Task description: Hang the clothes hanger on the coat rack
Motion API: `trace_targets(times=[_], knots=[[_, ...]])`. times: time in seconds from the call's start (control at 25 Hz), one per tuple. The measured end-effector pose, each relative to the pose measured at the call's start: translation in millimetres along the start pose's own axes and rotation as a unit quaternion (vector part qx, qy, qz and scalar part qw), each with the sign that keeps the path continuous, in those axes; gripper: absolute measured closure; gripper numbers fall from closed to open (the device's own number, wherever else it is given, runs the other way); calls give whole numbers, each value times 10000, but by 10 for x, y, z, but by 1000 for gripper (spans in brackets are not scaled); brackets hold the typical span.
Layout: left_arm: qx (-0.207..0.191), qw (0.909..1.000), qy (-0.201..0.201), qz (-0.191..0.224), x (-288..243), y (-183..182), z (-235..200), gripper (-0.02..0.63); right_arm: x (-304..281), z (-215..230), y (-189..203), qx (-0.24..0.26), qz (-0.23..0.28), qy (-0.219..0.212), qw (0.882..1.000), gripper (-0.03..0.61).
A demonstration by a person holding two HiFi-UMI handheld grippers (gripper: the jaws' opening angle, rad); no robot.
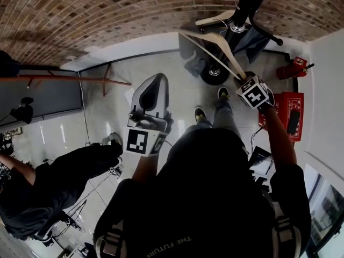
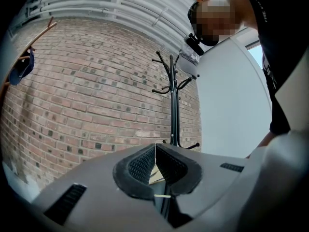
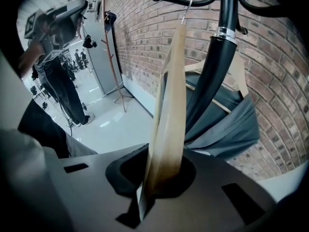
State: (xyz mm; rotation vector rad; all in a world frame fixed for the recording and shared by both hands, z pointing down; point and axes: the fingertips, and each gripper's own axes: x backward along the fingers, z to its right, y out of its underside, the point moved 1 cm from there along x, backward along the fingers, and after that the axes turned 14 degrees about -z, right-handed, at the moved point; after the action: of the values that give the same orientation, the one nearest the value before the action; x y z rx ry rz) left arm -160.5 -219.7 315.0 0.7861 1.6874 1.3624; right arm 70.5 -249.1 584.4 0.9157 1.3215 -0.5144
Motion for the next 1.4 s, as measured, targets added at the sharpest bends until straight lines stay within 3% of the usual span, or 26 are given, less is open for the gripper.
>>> trace_targets(times=[0.16, 0.32, 0.44, 0.64, 0.84, 1.4], knots=[[69, 9999, -9, -128, -3, 23, -9, 591, -22, 23, 1, -99, -100, 0, 9999, 557], [-27, 10000, -15, 48, 15, 15, -63, 591, -46, 23, -23, -156, -100, -26, 9998, 557], [65, 9998, -14, -168, 3, 70, -65, 591, -77, 33, -5, -184, -128, -9, 9997, 558], [114, 9998, -14, -166, -4, 54, -78, 591, -98, 20, 9, -254, -139, -81, 9995, 557], [46, 9998, -35, -167, 18, 68, -84, 591, -107, 25, 11, -360, -48, -214, 9991, 557], [-1, 9999, 14, -127, 81, -13, -83, 591, -10, 25, -32, -393, 139, -90, 9991, 546]])
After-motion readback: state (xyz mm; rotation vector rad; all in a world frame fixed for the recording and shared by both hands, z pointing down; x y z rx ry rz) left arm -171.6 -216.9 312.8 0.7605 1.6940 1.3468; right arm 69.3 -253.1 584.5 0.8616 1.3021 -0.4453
